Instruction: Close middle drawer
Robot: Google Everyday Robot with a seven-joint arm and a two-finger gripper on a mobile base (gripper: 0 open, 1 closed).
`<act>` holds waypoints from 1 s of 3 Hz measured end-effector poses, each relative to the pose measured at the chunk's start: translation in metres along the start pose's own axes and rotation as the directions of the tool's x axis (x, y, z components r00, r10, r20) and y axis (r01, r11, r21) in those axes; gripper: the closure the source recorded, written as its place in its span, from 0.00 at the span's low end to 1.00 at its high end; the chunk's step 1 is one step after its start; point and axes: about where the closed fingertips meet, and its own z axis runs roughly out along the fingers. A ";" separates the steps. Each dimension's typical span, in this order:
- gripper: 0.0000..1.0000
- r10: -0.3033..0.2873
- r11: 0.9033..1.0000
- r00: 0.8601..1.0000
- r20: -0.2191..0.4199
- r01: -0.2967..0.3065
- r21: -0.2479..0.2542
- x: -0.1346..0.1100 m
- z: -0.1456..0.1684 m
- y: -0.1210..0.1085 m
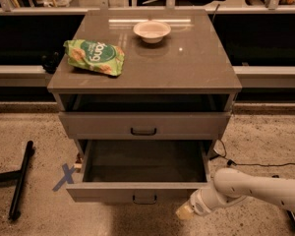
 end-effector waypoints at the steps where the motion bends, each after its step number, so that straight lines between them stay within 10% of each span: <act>1: 1.00 -0.026 0.997 0.999 0.033 0.023 0.080 -0.018 -0.007 -0.034; 3: 1.00 -0.093 0.983 0.993 0.074 0.080 0.163 -0.058 -0.024 -0.063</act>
Offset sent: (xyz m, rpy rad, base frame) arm 0.1423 -0.0425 0.0324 -0.0907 -0.3390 -0.0737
